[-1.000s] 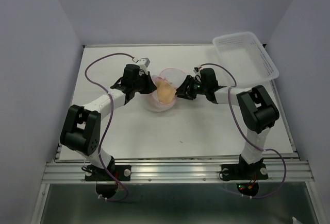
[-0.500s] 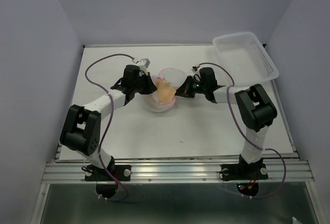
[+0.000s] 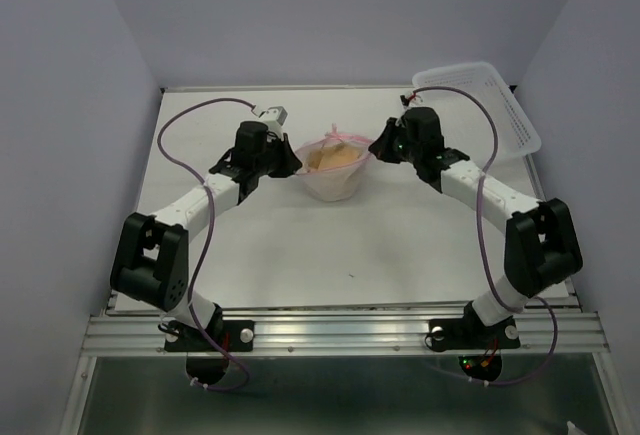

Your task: Place the bra in the laundry bag and zip it closed

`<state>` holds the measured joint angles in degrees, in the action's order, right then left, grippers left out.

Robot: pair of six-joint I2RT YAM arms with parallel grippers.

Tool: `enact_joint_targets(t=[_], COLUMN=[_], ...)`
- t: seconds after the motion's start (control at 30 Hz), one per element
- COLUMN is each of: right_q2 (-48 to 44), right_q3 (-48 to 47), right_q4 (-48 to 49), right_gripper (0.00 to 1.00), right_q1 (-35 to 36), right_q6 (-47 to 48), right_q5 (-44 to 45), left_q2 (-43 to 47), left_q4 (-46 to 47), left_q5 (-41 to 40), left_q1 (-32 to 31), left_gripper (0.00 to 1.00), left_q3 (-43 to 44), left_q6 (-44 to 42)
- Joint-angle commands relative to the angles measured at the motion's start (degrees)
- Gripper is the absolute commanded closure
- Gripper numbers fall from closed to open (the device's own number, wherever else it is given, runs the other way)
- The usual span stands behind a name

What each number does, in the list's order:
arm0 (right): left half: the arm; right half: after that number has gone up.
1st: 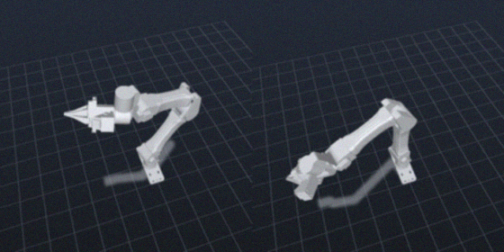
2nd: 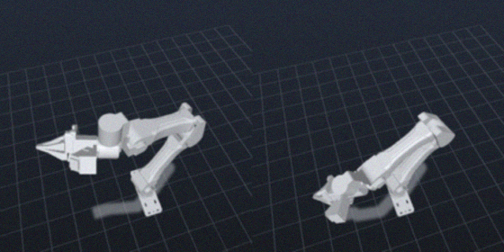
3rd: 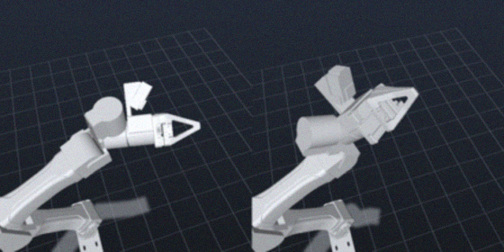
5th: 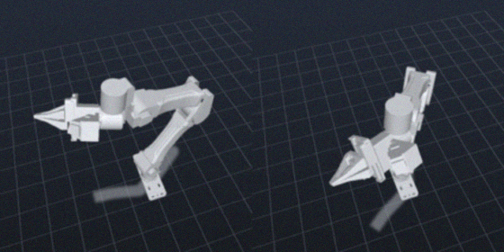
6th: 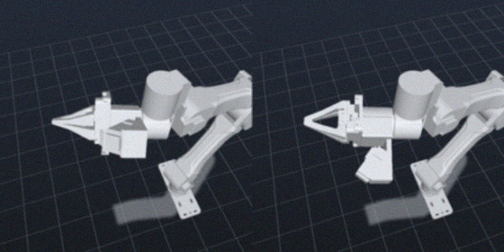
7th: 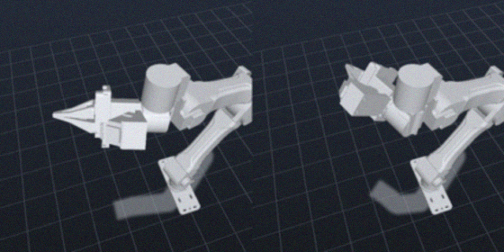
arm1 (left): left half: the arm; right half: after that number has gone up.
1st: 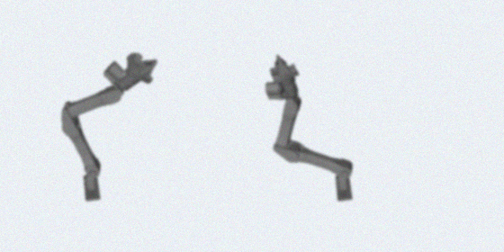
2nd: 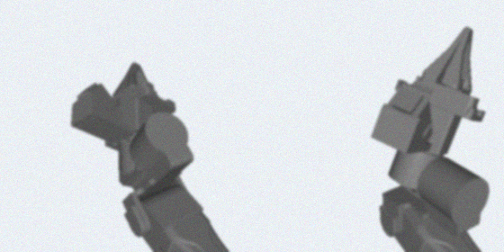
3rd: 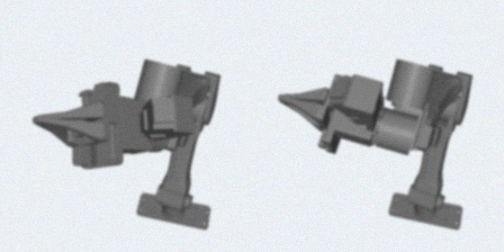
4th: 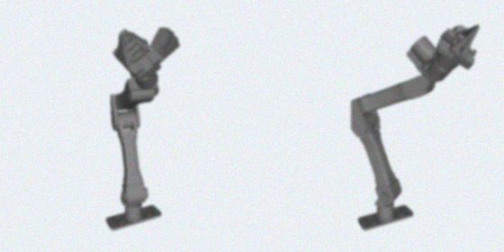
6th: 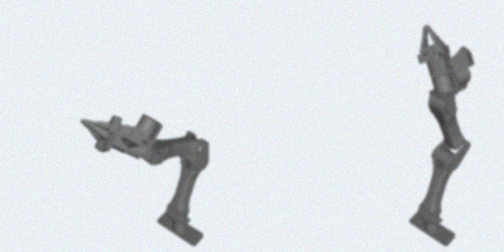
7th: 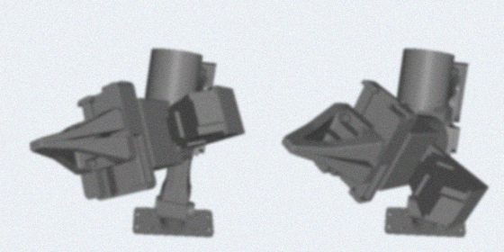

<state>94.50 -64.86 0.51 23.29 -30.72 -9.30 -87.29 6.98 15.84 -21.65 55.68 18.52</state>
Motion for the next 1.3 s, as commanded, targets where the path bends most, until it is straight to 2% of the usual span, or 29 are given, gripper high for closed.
enact_joint_targets(t=[0.0, 0.2, 0.27, 0.37, 0.47, 0.6, 0.7, 0.93, 1.03, 1.1, 1.23, 1.27], right_q2=[-6.33, -13.81, -14.26, -8.3, -4.42, -2.48, -4.05, -8.45, -8.81, -8.54, -7.4, -7.31], right_q3=[-2.29, 2.01, 4.29, 1.6, 0.26, -0.79, -1.15, -1.06, -0.53, 0.69, 1.93, 2.19], right_q4=[-3.77, -1.23, 1.76, -0.24, -2.27, -3.06, -4.38, -4.99, -6.57, -7.36, -9.65, -9.83], right_gripper=[0.99, 0.99, 0.99, 0.99, 0.99, 0.99, 0.99, 0.99, 0.93, 0.83, 0.79, 0.69], right_q1=[0.53, 1.06, 1.06, 3.68, 8.78, 9.31, 9.32, 9.32, 9.32, 9.32, 9.32, 9.32], right_q6=[9.0, 11.47, 11.38, 12.44, 15.25, 14.02, 14.02, 14.11, 13.15, 12.36, 7.62, 7.0], right_q5=[13.16, 14.4, 11.0, 7.54, 11.21, 12.99, 16.85, 17.21, 18.09, 18.7, 21.25, 21.34], left_q2=[4.22, 6.51, 4.85, -0.5, -6.3, -10.79, -9.49, -6.67, -6.41, -6.41, -7.72, -8.07], left_q4=[0.66, 2.77, 3.65, 3.65, 2.95, 1.28, 0.31, 0.58, 0.58, 0.31, 0.4, 0.57], left_q5=[-0.19, 1.21, 2.09, 1.75, 1.31, 1.48, -0.19, -0.28, 0.34, -0.1, 1.3, 2.09], left_q1=[0.12, 0.03, -0.23, -2.33, -4.71, -6.04, -6.04, -6.04, -6.04, -6.04, -6.12, -6.04], left_gripper=[1.0, 1.0, 1.0, 1.0, 1.0, 1.0, 1.0, 1.0, 1.0, 1.0, 1.0, 1.0], left_q3=[3.64, 3.56, 3.64, 6.1, 10.75, 14.98, 14.46, 13.49, 13.49, 13.4, 12.87, 12.79], left_q6=[-0.33, 0.63, 2.03, 3.53, 3.36, 3.97, 3.89, 3.27, 3.1, 2.75, 1.69, 1.08])
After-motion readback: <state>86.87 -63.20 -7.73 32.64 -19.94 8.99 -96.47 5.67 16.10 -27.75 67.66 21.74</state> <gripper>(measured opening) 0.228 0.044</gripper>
